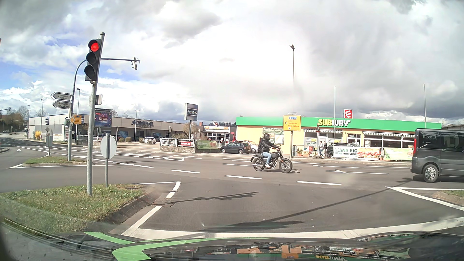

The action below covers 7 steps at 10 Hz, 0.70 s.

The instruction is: Follow the waypoints while adhering to traffic rules and regulations

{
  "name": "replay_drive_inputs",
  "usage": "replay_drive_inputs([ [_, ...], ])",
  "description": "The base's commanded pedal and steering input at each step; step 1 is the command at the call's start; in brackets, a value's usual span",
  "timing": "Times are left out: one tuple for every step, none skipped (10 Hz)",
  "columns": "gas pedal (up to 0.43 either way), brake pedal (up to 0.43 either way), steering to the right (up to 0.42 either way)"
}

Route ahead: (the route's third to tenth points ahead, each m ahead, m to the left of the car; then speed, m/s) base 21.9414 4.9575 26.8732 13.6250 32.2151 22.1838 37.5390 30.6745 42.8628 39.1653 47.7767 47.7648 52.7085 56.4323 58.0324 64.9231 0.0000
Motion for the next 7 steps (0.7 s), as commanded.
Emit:
replay_drive_inputs([
  [0.000,0.311,0.012],
  [0.000,0.311,0.012],
  [0.000,0.311,0.012],
  [0.000,0.311,0.012],
  [0.000,0.311,0.012],
  [0.000,0.311,0.012],
  [0.000,0.311,0.012],
])
